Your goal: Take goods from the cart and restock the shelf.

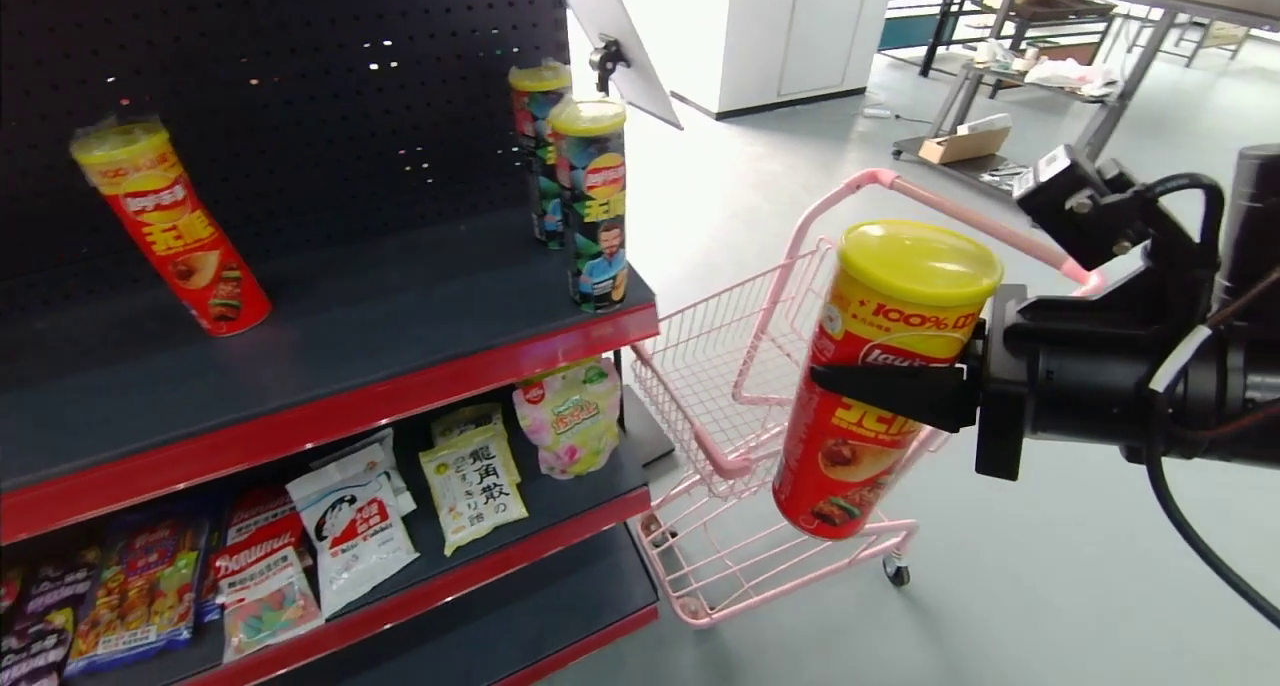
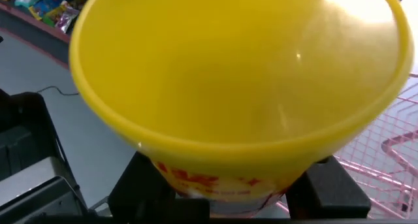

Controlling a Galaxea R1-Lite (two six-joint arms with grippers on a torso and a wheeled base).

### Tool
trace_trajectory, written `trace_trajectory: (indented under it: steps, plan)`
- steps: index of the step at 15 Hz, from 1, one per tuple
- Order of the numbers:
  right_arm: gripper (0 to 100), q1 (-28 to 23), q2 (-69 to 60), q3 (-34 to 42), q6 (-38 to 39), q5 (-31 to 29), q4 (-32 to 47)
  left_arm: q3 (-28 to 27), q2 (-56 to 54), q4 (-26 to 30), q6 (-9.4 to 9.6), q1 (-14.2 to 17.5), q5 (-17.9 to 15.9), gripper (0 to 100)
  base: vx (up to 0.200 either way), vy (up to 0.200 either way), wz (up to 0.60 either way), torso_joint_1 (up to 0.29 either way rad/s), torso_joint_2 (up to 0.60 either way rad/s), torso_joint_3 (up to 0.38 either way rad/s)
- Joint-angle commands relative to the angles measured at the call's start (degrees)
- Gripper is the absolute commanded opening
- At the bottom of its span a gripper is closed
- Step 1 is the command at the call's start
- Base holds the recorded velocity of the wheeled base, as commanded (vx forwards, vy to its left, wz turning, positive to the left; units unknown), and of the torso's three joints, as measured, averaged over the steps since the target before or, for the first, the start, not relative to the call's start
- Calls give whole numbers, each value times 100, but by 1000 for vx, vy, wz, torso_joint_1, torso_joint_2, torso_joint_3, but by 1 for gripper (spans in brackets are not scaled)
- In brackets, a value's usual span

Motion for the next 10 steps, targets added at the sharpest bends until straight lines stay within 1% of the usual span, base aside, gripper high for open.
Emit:
trace_trajectory:
  steps: [1, 7, 10]
  plan:
    - [0, 5, 16, -2, -1, 7, -21, 0, 5, 2, -1, 2, 1, 100, 0, 0, 600, 17, 2, -2]
    - [0, 5, 34, 25, -10, 16, -21, 0, 5, 2, -1, 2, 1, 100, 0, 0, 600, 1, 2, 2]
    - [0, -4, 25, 183, -247, 7, -30, 0, 5, 2, -1, 2, 1, 100, 0, 0, 0, 0, 0, 0]
